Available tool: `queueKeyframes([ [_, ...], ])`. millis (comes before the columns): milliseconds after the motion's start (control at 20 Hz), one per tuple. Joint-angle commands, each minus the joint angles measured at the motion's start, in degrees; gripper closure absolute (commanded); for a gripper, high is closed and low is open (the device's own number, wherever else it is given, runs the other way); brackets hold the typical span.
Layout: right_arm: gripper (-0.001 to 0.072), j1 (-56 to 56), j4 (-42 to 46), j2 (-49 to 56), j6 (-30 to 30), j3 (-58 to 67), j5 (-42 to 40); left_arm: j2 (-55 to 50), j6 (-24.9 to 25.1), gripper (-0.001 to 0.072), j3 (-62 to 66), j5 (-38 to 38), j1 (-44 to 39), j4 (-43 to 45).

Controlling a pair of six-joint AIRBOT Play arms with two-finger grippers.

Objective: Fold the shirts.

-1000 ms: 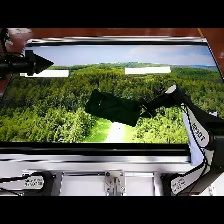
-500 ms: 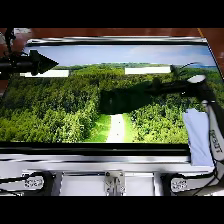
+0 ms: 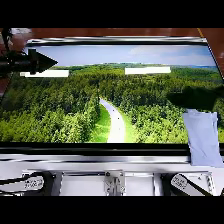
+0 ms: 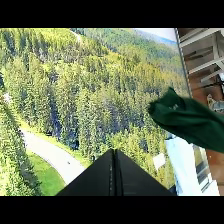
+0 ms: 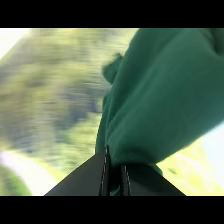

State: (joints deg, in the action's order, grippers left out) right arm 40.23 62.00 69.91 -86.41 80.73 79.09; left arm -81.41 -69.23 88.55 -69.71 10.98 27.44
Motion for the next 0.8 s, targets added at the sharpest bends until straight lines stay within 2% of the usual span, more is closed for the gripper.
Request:
queueKeyframes([
  [0,0.0661,8.0,15.1,-1.6,-2.0,0.1,6.8,0.8,0.1,0.0671,0.0,0.0,0.0,0.0],
  [100,0.0661,10.5,21.1,-1.6,-3.2,0.1,7.5,1.4,0.0,0.0671,0.0,0.0,0.0,0.0],
  [250,0.0661,14.2,22.0,-1.6,-3.5,-2.9,9.7,2.5,0.0,0.0671,0.0,0.0,0.0,0.0],
  [400,0.0661,16.9,22.9,-3.8,-2.1,-15.1,11.8,3.2,0.0,0.0671,0.0,-0.1,0.0,0.0],
  [550,0.066,21.2,24.2,-10.9,-2.3,-30.1,7.9,3.7,0.0,0.0671,0.0,-0.5,-0.1,0.0],
  [600,0.0653,23.2,24.2,-13.3,-4.2,-34.0,5.0,3.8,0.0,0.0671,0.0,-0.5,-0.1,0.0],
  [650,0.0605,24.9,23.6,-14.8,-6.5,-36.7,2.8,3.8,0.0,0.0671,0.0,-0.4,-0.2,0.0],
  [750,0.0171,26.8,22.4,-15.5,-6.7,-38.3,1.6,3.8,-0.1,0.0671,0.0,-0.4,-0.6,0.0],
])
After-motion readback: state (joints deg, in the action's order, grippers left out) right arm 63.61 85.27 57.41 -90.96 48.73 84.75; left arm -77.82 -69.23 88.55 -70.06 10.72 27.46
